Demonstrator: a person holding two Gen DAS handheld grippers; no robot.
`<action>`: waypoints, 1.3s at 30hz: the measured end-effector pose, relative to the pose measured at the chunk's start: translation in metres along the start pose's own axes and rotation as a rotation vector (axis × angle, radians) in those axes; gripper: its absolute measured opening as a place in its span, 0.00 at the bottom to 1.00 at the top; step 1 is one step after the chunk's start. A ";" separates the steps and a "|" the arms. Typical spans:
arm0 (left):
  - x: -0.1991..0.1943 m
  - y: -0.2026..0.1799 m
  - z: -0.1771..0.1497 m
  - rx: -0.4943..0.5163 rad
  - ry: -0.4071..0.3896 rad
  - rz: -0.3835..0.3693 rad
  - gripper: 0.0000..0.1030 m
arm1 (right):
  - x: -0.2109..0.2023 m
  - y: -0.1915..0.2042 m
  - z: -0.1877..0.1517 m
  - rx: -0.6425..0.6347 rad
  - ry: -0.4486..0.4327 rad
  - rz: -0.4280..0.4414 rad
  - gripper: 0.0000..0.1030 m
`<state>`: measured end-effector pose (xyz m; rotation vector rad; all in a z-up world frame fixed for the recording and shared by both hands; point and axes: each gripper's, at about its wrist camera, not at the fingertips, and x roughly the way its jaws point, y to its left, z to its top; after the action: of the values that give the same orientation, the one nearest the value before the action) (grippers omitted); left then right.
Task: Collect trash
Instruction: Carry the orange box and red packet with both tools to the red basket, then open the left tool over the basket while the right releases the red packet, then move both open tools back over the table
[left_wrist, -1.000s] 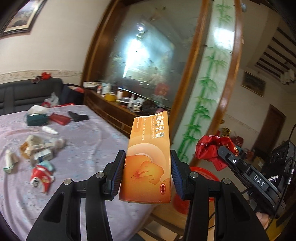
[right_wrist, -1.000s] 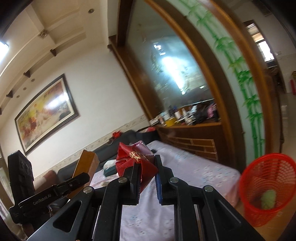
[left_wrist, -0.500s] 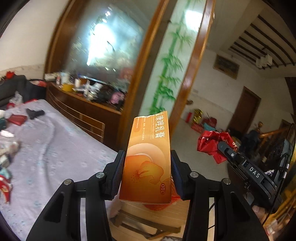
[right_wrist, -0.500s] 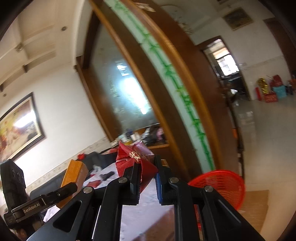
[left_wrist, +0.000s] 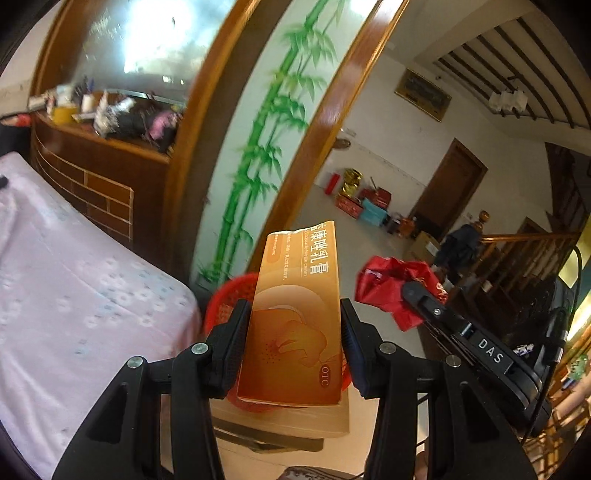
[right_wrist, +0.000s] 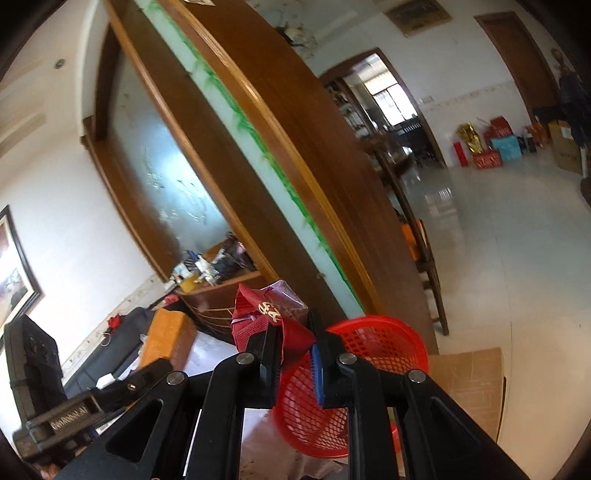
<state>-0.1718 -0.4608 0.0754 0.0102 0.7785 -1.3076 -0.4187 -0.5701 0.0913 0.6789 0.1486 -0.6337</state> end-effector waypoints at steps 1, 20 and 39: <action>0.007 0.001 -0.002 -0.001 0.014 0.003 0.45 | 0.005 -0.005 -0.001 0.011 0.009 -0.009 0.15; 0.092 0.012 -0.023 0.006 0.201 0.035 0.46 | 0.055 -0.041 -0.003 0.063 0.115 -0.095 0.16; -0.153 0.101 -0.029 -0.123 -0.131 0.393 0.81 | 0.019 0.082 -0.009 -0.117 -0.004 0.213 0.79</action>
<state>-0.1075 -0.2877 0.0909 -0.0202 0.7017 -0.8776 -0.3545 -0.5252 0.1224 0.5711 0.1071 -0.4190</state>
